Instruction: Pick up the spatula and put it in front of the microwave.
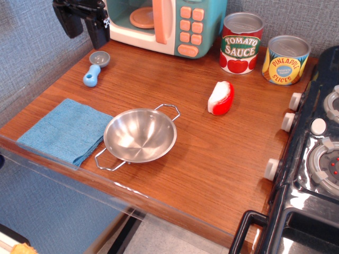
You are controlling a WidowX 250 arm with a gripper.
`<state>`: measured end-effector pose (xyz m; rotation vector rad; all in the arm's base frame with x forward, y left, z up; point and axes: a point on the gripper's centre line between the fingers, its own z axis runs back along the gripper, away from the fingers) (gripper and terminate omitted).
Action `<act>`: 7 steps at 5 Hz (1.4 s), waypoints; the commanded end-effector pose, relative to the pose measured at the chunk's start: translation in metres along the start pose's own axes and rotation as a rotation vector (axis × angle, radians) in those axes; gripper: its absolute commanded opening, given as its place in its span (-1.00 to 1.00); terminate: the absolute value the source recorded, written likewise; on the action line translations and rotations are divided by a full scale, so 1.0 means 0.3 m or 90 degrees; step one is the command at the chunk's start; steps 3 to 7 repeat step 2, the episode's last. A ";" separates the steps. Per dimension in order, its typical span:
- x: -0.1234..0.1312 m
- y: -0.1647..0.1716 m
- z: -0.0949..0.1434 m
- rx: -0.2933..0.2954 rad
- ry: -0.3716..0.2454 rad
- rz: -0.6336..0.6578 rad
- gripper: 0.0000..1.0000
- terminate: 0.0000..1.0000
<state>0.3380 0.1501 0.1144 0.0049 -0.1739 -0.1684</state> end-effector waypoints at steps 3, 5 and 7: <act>-0.028 -0.007 0.078 0.022 -0.025 -0.009 1.00 1.00; -0.028 -0.007 0.078 0.022 -0.025 -0.009 1.00 1.00; -0.028 -0.007 0.078 0.022 -0.025 -0.009 1.00 1.00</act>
